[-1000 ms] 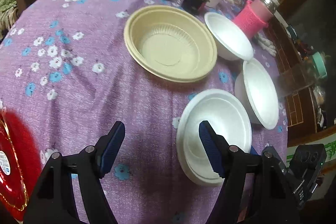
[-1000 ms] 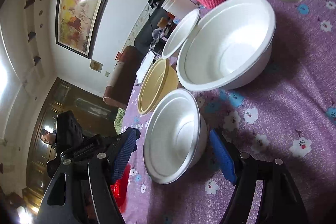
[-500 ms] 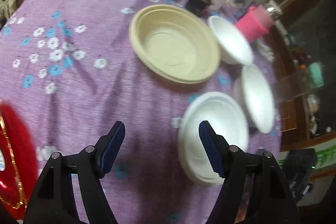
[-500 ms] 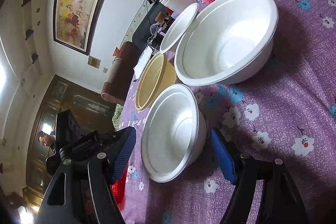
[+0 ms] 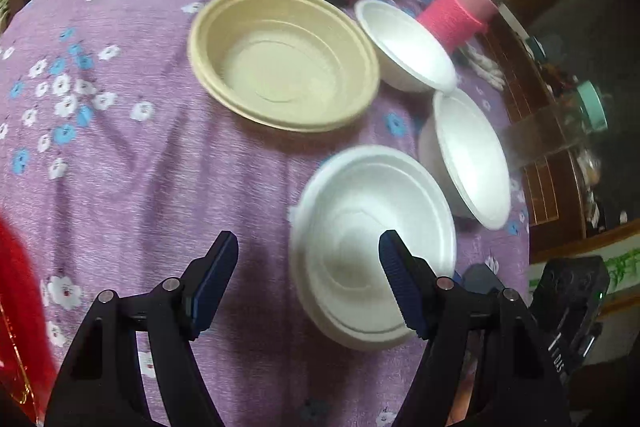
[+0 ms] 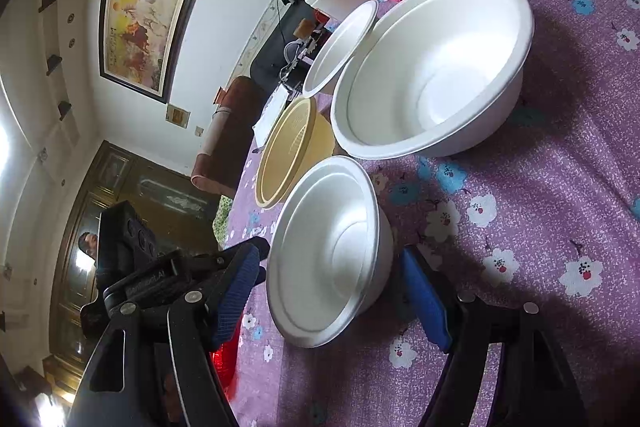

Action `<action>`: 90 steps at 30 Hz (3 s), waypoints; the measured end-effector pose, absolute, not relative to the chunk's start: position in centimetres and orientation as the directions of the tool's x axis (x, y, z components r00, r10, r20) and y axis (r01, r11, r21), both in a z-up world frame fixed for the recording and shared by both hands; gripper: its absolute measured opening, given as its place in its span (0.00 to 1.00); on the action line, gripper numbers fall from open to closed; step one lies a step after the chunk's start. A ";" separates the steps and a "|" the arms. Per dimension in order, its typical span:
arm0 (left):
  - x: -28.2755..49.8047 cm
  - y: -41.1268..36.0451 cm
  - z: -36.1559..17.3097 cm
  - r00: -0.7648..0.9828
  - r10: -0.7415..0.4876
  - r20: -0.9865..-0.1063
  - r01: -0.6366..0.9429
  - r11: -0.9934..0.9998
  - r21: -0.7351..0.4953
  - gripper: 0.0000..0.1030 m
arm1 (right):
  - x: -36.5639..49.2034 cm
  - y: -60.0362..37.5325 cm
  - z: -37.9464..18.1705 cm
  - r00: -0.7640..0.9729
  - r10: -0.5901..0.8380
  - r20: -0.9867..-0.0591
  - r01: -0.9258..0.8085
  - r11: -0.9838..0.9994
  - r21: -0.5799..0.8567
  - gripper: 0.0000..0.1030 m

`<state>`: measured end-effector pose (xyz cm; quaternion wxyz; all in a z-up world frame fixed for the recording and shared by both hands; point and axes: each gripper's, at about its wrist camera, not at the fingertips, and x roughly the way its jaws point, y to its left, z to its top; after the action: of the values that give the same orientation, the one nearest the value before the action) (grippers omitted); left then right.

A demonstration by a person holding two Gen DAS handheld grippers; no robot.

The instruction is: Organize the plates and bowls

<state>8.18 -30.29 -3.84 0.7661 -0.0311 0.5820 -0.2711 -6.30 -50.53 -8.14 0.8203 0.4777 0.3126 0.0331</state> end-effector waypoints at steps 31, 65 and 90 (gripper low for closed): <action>4.7 -32.3 -4.8 0.402 -0.335 -0.852 0.515 0.852 -0.092 0.10 | -5.9 -49.6 -9.4 0.737 0.257 -0.626 0.354 0.642 0.680 0.15; 2.5 -21.6 -0.4 0.553 -0.339 -0.761 0.431 0.898 -0.087 0.10 | -5.4 -38.6 -3.3 0.736 0.174 -0.655 0.248 0.830 0.499 0.09; -0.8 0.6 2.3 0.694 -0.122 -0.710 0.017 0.988 -0.153 0.10 | -1.6 -15.5 2.4 0.657 0.362 -0.661 -0.164 0.925 0.342 0.09</action>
<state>-0.76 0.56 2.28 0.9178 -0.0670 0.3895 -0.0379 -1.63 -15.54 2.45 0.9014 0.1273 0.3873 0.1459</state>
